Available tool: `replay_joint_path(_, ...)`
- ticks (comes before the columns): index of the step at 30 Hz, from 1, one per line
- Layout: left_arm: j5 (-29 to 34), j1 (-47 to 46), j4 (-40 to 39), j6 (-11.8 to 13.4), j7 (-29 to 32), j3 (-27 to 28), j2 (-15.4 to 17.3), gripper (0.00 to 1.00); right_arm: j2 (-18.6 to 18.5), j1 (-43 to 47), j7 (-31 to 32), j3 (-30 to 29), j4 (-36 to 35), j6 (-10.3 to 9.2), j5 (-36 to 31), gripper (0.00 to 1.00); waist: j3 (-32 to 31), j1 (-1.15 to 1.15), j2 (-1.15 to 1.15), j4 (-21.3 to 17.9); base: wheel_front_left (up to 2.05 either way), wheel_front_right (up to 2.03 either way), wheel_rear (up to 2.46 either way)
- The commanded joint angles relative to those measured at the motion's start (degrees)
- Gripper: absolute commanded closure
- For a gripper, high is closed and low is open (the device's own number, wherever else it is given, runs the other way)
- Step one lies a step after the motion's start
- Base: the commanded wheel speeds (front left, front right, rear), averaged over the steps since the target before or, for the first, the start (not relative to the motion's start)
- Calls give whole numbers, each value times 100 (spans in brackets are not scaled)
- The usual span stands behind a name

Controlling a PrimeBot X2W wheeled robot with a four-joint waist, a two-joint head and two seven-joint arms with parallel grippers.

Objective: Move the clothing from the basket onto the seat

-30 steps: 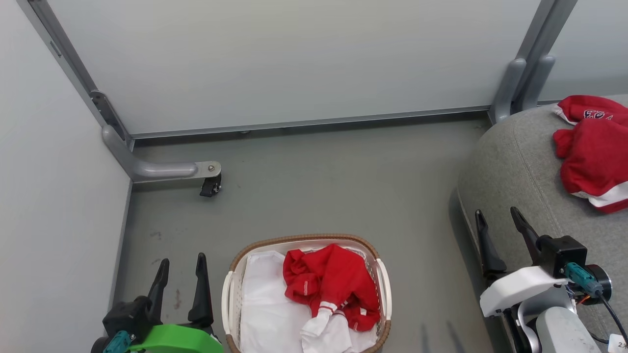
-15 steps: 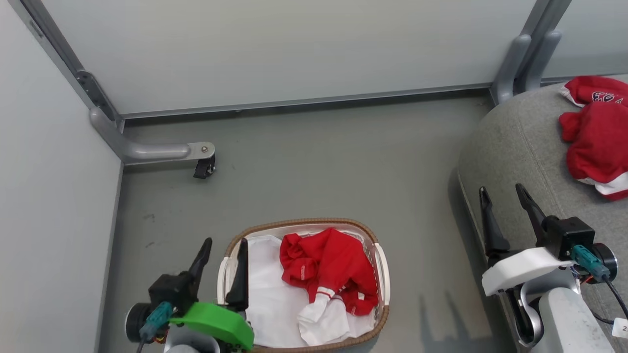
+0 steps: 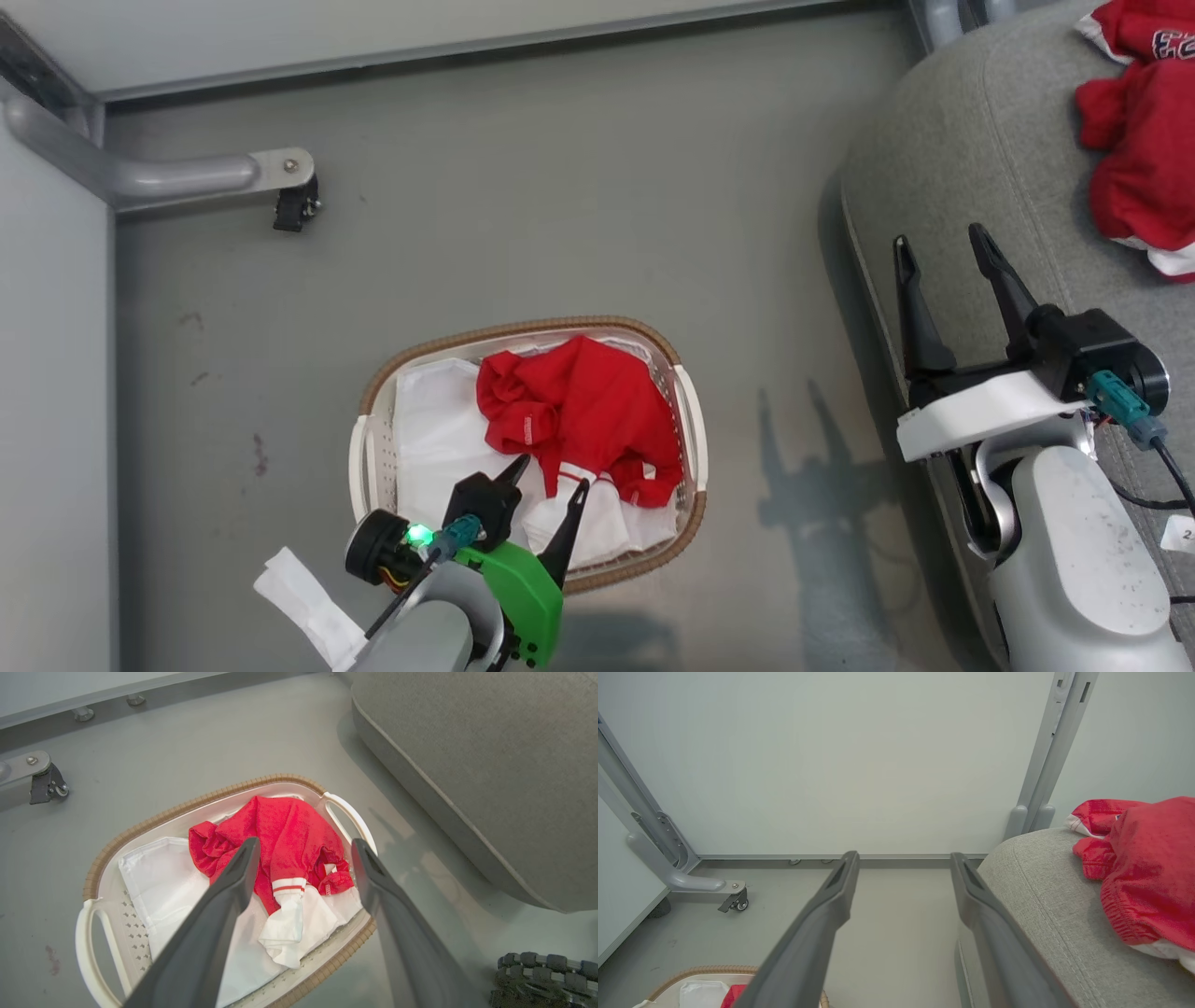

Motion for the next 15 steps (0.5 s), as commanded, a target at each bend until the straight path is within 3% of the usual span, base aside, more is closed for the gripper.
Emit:
replay_joint_path(1,62,-209,199,-25,-2,-173,40,0,-16,-140,-1,40,-50,-8,93,0,850,0,0,-585,0,0,0)
replay_joint_path(7,91,-712,957,-22,-3,-508,40,0,-12,-509,-1,212,-191,-7,270,0,1632,0,0,-927,0,0,0)
replay_joint_path(15,170,-1326,1669,19,-3,-416,155,0,-12,-844,-1,317,-321,-7,473,0,2323,0,0,-1134,0,0,0)
